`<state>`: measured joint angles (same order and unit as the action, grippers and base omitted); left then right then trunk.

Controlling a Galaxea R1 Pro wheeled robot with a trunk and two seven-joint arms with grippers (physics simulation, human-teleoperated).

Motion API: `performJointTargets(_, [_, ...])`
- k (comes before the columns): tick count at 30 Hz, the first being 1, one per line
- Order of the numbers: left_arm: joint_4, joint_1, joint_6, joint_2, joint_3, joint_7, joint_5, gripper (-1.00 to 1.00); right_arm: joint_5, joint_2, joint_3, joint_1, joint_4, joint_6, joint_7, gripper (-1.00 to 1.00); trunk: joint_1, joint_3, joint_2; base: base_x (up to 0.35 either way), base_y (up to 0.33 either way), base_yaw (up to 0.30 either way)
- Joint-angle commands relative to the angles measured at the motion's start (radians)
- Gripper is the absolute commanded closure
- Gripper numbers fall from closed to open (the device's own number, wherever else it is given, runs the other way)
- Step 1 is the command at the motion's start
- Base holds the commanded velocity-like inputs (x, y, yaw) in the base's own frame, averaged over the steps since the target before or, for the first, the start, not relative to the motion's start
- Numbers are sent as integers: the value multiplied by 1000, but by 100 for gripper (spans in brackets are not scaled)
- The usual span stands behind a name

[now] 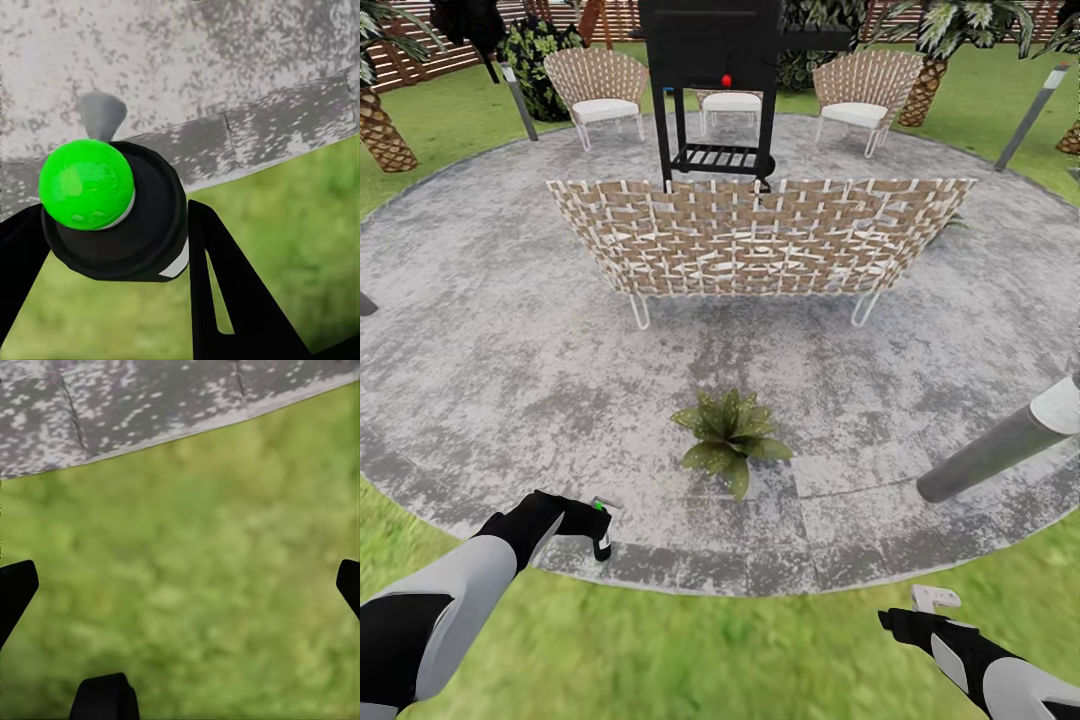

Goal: Pick up the pesticide atomizer in the garden and spray insectifuge to fully cover both potted plants in the garden.

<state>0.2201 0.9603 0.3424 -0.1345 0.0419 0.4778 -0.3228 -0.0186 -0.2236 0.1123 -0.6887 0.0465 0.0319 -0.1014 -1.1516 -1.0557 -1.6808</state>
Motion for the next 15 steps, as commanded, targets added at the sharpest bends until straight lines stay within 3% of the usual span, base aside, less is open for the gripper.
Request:
performJointTargets(1, [2,0,6,-1,4,4,0,100,-2,0,7,0,1,3,-4,-100,0,1,0,0,0,-10])
performJointTargets(9, [2,0,4,-2,4,4,1,100,-2,0,7,0,1,3,-1,-100,0,14,0,-12,7,-2])
performJointTargets(15, [2,0,4,-1,4,4,1,100,-2,0,7,0,1,3,0,-100,0,24,0,-205,183,0])
